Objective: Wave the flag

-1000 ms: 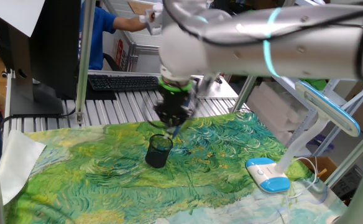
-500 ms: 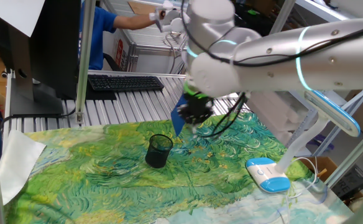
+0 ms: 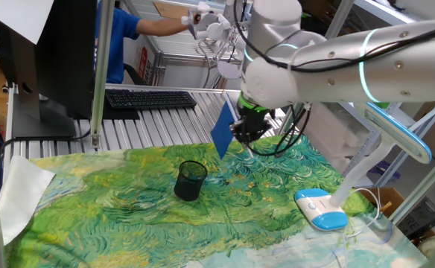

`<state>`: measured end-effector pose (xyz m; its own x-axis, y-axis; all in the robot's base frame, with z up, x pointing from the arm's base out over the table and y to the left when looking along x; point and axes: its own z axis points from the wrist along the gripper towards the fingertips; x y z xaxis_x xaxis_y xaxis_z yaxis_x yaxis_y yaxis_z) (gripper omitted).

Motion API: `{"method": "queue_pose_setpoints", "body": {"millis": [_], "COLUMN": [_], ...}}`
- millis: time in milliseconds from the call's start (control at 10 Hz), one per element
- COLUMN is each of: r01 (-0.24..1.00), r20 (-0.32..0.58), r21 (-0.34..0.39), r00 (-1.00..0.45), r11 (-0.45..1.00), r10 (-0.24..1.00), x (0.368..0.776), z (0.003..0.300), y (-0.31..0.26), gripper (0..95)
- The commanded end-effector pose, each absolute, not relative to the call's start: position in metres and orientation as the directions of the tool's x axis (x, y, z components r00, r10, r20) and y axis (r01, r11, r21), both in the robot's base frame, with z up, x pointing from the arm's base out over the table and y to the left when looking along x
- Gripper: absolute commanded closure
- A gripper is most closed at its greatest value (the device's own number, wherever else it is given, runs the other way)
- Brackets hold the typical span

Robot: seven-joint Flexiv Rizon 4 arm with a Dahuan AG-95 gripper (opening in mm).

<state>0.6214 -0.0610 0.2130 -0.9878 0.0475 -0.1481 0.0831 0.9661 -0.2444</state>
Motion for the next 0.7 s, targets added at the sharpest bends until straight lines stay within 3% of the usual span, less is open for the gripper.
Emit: {"method": "queue_pose_setpoints", "body": {"millis": [100,200,400,700], "r01": [0.034,0.069,0.146,0.348], "r20": [-0.100,-0.083,-0.086,-0.018], "r21": [-0.151,-0.061,-0.018,0.133], "r00": [-0.995,-0.995,-0.986,-0.935], "r11": [0.988,0.996,0.989,0.928], "r10": [0.019,0.063,0.143,0.353], "x": [0.626,0.629,0.628,0.614], "z": [0.209,0.203,0.192,0.184], "y": [-0.061,-0.057,-0.038,0.019], "gripper": [95.0,95.0,95.0,95.0]}}
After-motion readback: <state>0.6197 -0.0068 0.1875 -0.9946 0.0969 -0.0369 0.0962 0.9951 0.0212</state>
